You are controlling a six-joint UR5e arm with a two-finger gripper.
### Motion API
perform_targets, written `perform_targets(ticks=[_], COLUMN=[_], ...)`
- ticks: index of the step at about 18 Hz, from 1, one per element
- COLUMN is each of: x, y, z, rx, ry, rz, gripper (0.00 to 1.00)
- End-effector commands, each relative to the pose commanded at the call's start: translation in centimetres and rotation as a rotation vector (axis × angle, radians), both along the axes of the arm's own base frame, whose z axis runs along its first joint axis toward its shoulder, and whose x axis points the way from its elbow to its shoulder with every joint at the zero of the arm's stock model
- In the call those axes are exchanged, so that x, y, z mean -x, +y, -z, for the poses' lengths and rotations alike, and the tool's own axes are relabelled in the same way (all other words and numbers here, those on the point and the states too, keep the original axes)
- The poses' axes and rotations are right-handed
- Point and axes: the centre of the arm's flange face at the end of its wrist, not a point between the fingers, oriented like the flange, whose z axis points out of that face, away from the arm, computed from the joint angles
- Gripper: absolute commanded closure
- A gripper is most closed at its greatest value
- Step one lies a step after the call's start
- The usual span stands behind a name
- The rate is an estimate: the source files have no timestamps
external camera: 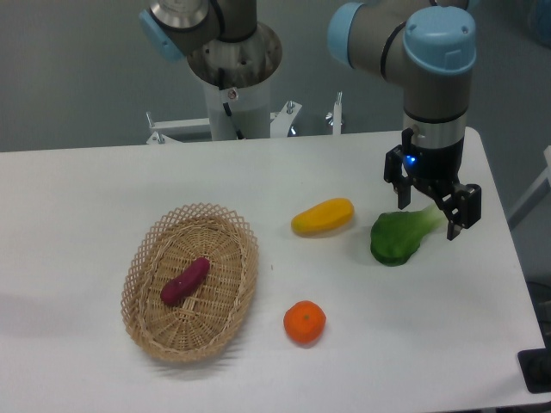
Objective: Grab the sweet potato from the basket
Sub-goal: 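Move the open gripper from beside the bok choy over the wicker basket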
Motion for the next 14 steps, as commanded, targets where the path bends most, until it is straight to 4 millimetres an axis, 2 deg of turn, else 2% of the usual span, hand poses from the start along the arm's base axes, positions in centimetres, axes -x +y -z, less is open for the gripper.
perform_targets(ticks=[2, 4, 6, 9, 11, 12, 14], x=[-0.5, -1.1, -2.9, -5.3, -7.5, -9.0, -12.7], y=[0.1, -0.1, -0.5, -0.2, -0.3, 0.8, 4.4], z=[0.2, 1.3, 1.1, 3.8, 4.3, 5.0, 5.1], rx=[0.003, 0.014, 0.005, 0.011, -0.02, -0.035, -0.088], ry=[-0.006, -0.028, -0.033, -0.091, -0.135, -0.166, -0.204], rz=[0.0, -0.007, -0.002, 0.006, -0.125, -0.199, -0.292], gripper=[0.0, 0.0, 0.0, 0.0, 0.0, 0.0, 0.0])
